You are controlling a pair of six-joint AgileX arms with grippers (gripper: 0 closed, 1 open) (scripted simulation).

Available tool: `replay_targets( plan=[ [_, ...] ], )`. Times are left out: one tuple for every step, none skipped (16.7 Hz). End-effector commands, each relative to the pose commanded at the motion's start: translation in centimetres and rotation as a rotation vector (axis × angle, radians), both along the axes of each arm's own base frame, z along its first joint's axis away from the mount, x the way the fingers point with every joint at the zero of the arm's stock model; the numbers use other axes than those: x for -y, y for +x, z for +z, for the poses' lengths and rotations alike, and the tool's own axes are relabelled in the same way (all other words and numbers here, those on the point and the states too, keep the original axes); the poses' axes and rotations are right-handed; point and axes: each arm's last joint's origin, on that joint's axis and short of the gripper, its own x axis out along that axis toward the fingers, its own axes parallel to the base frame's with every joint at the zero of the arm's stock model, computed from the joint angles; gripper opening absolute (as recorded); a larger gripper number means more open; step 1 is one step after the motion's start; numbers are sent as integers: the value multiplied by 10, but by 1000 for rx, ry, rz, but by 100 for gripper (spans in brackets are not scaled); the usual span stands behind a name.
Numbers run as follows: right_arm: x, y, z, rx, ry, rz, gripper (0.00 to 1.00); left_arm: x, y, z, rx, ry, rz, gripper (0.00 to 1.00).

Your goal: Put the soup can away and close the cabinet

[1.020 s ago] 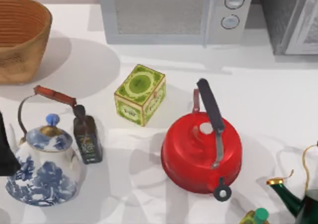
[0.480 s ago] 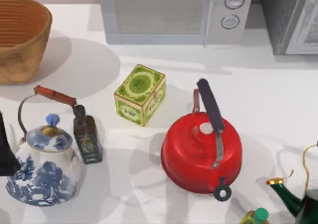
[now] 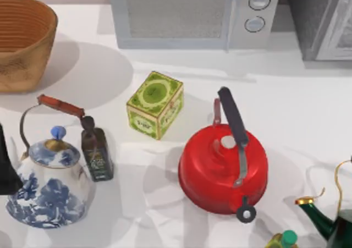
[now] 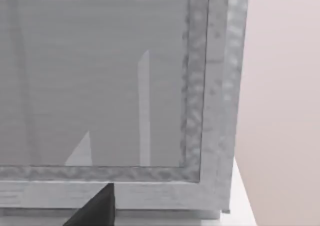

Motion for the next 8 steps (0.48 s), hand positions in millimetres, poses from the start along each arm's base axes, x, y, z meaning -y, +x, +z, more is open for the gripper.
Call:
replay_targets(
  plan=[
    [9, 4, 10, 0, 0, 0, 100, 0, 0, 0, 0, 0, 0, 100],
    [17, 8, 22, 0, 0, 0, 100, 0, 0, 0, 0, 0, 0, 100],
    [26, 11, 35, 0, 0, -1, 100, 0, 0, 0, 0, 0, 0, 100],
    [34, 14, 50, -1, 1, -1, 100, 0, 0, 0, 0, 0, 0, 100],
    [42, 17, 66, -1, 2, -1, 100, 0, 0, 0, 0, 0, 0, 100],
    [48, 20, 83, -1, 2, -1, 100, 0, 0, 0, 0, 0, 0, 100],
    [52, 21, 101, -1, 1, -1, 100, 0, 0, 0, 0, 0, 0, 100],
    [55, 22, 120, 0, 0, -1, 100, 0, 0, 0, 0, 0, 0, 100]
  ],
)
